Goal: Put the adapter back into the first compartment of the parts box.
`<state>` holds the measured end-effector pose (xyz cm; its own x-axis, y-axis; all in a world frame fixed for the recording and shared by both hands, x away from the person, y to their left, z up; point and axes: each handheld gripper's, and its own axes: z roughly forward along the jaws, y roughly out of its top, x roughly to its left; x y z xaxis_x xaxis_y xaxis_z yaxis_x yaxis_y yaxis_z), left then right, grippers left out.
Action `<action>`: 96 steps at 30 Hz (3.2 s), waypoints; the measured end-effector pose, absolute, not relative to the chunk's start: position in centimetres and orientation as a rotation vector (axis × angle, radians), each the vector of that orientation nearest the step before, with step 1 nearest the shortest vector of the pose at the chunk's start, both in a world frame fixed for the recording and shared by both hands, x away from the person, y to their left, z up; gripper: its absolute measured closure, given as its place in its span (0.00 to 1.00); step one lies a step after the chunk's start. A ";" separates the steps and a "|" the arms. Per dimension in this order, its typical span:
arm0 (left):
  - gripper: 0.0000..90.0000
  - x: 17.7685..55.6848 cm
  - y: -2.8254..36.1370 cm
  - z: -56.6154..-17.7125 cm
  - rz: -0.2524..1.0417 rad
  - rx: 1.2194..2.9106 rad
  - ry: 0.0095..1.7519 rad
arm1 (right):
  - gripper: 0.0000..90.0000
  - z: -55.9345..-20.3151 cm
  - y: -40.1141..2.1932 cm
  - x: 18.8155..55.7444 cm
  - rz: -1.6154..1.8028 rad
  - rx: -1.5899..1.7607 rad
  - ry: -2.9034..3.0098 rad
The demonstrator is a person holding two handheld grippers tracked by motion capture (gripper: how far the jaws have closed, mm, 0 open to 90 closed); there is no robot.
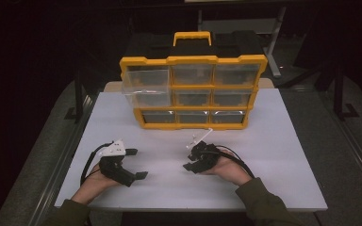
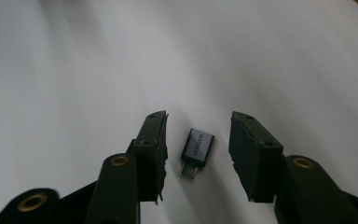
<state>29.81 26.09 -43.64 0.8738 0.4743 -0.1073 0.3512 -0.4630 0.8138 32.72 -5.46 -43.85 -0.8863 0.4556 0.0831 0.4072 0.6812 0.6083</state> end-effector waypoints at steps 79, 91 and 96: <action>0.00 29.6 25.6 -43.9 0.130 2.115 0.591 | 0.84 -42.2 -6.0 33.7 0.970 0.653 2.849; 0.00 29.6 25.8 -43.9 0.134 2.116 0.593 | 0.84 -40.6 -6.0 34.3 0.955 0.643 2.861; 0.00 29.6 25.8 -43.9 0.135 2.122 0.594 | 0.84 -39.6 -6.1 34.5 0.942 0.653 2.871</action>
<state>29.63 25.84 -43.93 0.8787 0.4615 -0.1222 0.3630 -0.4796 0.7989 34.49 -6.11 -39.60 -0.9094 0.4079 0.0817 0.3770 0.7252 0.5762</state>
